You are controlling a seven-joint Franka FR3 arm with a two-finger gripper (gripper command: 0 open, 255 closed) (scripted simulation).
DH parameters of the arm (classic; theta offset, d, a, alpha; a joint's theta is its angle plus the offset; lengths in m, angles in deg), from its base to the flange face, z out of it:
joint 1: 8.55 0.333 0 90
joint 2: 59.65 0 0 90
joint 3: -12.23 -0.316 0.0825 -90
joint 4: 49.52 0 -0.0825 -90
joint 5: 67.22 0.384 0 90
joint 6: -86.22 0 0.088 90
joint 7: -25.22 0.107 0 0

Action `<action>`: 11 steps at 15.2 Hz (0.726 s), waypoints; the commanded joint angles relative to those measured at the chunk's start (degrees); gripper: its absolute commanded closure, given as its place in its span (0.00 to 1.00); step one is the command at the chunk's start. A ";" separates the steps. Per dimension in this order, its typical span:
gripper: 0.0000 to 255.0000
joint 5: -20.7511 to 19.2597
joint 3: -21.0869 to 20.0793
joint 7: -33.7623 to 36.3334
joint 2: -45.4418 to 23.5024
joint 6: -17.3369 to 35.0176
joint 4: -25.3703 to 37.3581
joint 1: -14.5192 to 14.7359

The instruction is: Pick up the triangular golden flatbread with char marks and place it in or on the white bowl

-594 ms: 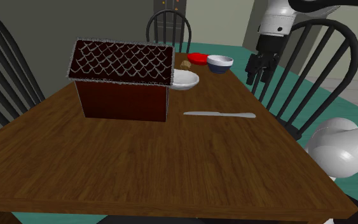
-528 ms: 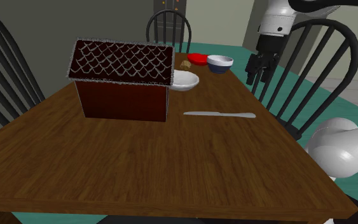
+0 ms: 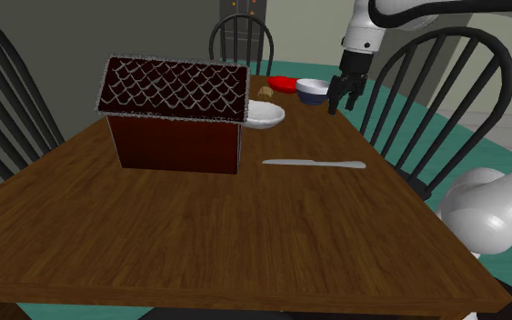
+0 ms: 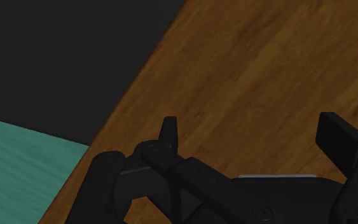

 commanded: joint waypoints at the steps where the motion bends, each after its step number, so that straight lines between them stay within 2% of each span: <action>1: 0.00 -0.44 0.60 -1.88 -3.78 2.31 2.41 0.39; 11: 0.00 -0.57 3.19 -11.25 -23.38 10.57 18.11 1.87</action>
